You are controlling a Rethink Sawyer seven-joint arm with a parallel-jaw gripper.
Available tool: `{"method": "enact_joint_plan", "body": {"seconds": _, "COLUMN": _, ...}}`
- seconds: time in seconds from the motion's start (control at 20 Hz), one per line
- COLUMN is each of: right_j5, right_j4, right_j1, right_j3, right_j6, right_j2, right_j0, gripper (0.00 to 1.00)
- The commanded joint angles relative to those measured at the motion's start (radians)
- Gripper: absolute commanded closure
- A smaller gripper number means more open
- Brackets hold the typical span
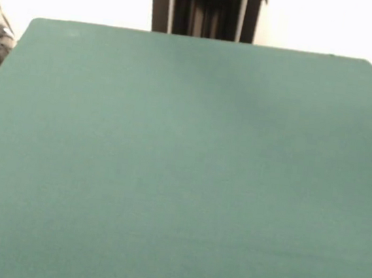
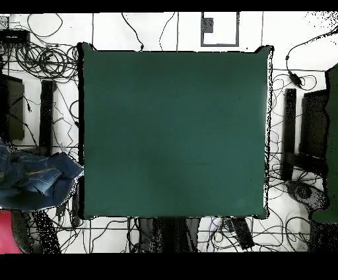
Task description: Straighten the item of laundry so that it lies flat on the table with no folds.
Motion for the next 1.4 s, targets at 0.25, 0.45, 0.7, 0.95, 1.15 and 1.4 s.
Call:
{"method": "enact_joint_plan", "body": {"seconds": 0.25, "right_j5": -0.106, "right_j4": 0.1, "right_j1": 0.022, "right_j3": 0.004, "right_j6": 0.228, "right_j2": 0.17, "right_j0": -0.005, "gripper": 1.0}}
{"method": "enact_joint_plan", "body": {"seconds": 0.45, "right_j5": -0.157, "right_j4": 0.138, "right_j1": 0.005, "right_j3": 0.055, "right_j6": 0.146, "right_j2": 0.224, "right_j0": -0.036, "gripper": 1.0}}
{"method": "enact_joint_plan", "body": {"seconds": 0.7, "right_j5": -0.319, "right_j4": 0.3, "right_j1": -0.076, "right_j3": 0.289, "right_j6": -0.211, "right_j2": 0.402, "right_j0": -0.171, "gripper": 1.0}}
{"method": "enact_joint_plan", "body": {"seconds": 0.95, "right_j5": -0.479, "right_j4": 0.401, "right_j1": -0.137, "right_j3": 0.486, "right_j6": -0.513, "right_j2": 0.626, "right_j0": -0.382, "gripper": 1.0}}
{"method": "enact_joint_plan", "body": {"seconds": 1.15, "right_j5": -0.574, "right_j4": 0.137, "right_j1": -0.138, "right_j3": 0.57, "right_j6": -0.446, "right_j2": 0.777, "right_j0": -0.589, "gripper": 1.0}}
{"method": "enact_joint_plan", "body": {"seconds": 1.4, "right_j5": -0.635, "right_j4": -0.168, "right_j1": -0.104, "right_j3": 0.63, "right_j6": -0.354, "right_j2": 0.881, "right_j0": -0.793, "gripper": 1.0}}
